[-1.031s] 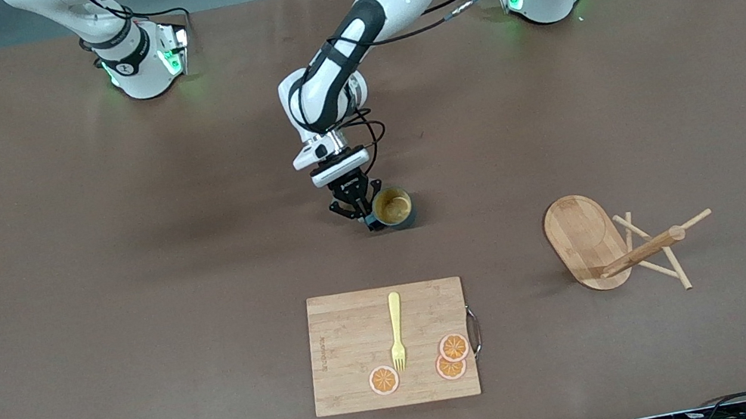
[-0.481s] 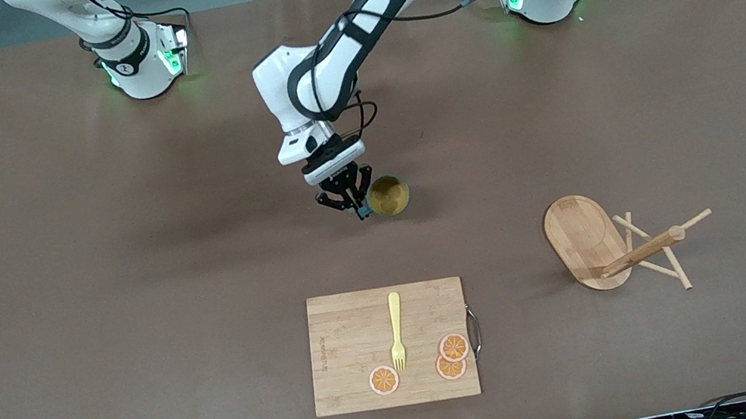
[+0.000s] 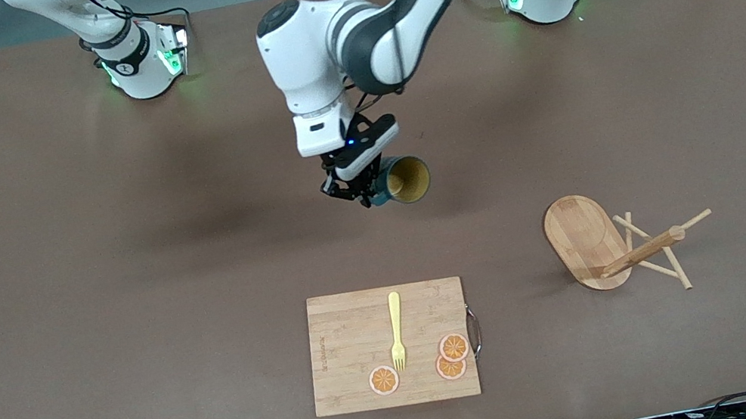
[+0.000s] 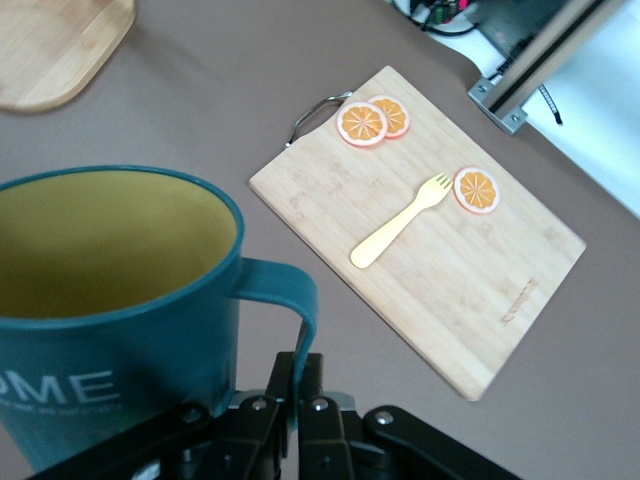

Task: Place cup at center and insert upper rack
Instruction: 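Lift the teal mug and carry it to the wooden mug tree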

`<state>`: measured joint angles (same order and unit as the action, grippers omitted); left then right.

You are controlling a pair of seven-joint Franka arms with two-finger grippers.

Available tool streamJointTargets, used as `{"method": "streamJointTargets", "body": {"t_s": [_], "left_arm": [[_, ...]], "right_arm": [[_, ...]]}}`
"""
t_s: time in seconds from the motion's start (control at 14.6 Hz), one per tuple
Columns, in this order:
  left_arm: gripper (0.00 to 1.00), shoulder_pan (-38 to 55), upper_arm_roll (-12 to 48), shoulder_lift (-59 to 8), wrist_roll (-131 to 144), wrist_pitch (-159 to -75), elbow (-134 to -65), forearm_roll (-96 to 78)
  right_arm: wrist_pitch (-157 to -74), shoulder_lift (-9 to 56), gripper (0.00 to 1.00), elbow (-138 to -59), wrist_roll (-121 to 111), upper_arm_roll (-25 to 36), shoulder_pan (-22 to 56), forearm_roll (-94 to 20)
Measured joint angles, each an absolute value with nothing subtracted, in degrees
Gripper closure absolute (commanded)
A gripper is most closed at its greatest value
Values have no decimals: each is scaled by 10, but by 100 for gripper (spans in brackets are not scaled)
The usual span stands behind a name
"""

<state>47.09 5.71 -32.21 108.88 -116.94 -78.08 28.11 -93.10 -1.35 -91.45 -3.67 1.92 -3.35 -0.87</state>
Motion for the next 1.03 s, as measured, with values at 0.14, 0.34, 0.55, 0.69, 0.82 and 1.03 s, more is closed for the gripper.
{"method": "streamJointTargets", "body": {"t_s": [0.14,0.34,0.55,0.69,0.82,1.03], "left_arm": [[100,438,57,-290,1087,-1170,-781,200],[100,384,57,-250,1082,-1170,-784,89],[100,337,57,-224,1082,-1170,-798,4],[100,306,57,-208,1079,-1170,-816,-41],[100,274,57,-186,1040,-1170,-841,-96],[100,218,56,-151,946,-1170,-889,-184]], "right_arm": [[-931,-13,0,-914,-37,16,-30,-9],[-931,-13,0,-914,-37,16,-30,-9],[-931,-14,0,-913,-37,18,-30,-9],[-930,-13,0,-913,-37,18,-30,-9],[-930,-14,0,-913,-37,18,-30,-9],[-930,-14,0,-913,-37,19,-30,-9]]}}
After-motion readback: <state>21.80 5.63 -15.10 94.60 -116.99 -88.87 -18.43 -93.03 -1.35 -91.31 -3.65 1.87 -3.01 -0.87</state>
